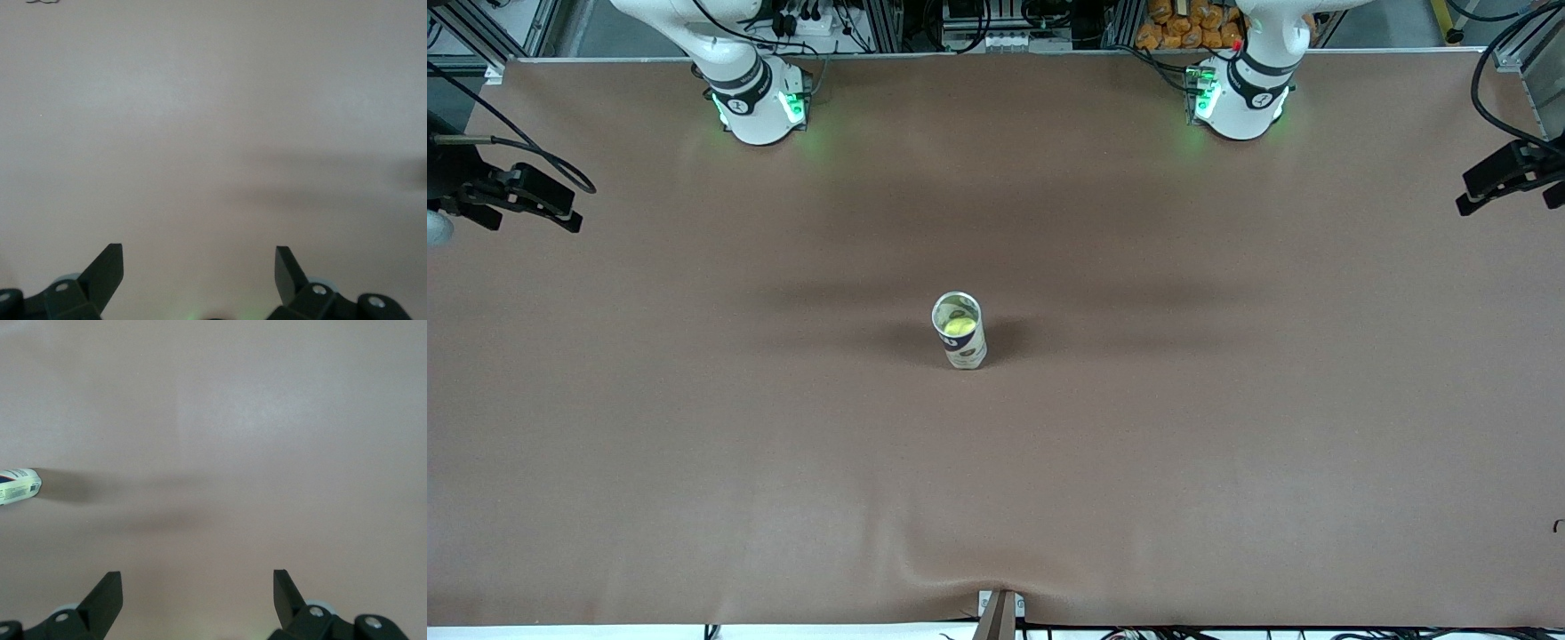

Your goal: Insert tennis ball vertically with right arm

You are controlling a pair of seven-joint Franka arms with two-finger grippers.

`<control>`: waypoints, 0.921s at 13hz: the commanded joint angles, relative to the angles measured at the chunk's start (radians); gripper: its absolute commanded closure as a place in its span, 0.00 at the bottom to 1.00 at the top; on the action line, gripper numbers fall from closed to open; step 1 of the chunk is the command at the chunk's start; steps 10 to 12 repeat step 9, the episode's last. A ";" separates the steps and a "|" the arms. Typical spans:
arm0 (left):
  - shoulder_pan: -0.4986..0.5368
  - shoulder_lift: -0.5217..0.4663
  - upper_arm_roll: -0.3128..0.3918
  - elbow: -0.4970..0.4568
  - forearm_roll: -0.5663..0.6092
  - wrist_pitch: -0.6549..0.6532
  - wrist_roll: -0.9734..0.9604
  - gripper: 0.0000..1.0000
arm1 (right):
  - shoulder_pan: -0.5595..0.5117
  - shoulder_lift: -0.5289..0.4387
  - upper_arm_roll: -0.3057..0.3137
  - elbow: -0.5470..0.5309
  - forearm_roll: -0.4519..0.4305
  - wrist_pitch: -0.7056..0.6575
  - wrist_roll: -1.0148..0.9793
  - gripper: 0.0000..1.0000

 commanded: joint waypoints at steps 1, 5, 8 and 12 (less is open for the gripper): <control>0.002 -0.031 -0.049 -0.025 -0.018 -0.028 0.014 0.00 | -0.020 0.009 0.011 0.022 0.015 -0.016 -0.011 0.00; 0.008 -0.024 -0.055 -0.016 -0.018 -0.031 0.018 0.00 | -0.014 0.009 0.011 0.022 0.015 -0.010 -0.011 0.00; 0.008 0.010 -0.055 0.035 -0.018 -0.031 0.006 0.00 | -0.014 0.009 0.011 0.022 0.015 -0.010 -0.011 0.00; 0.006 0.010 -0.055 0.035 -0.018 -0.031 0.002 0.00 | -0.014 0.009 0.011 0.022 0.015 -0.010 -0.011 0.00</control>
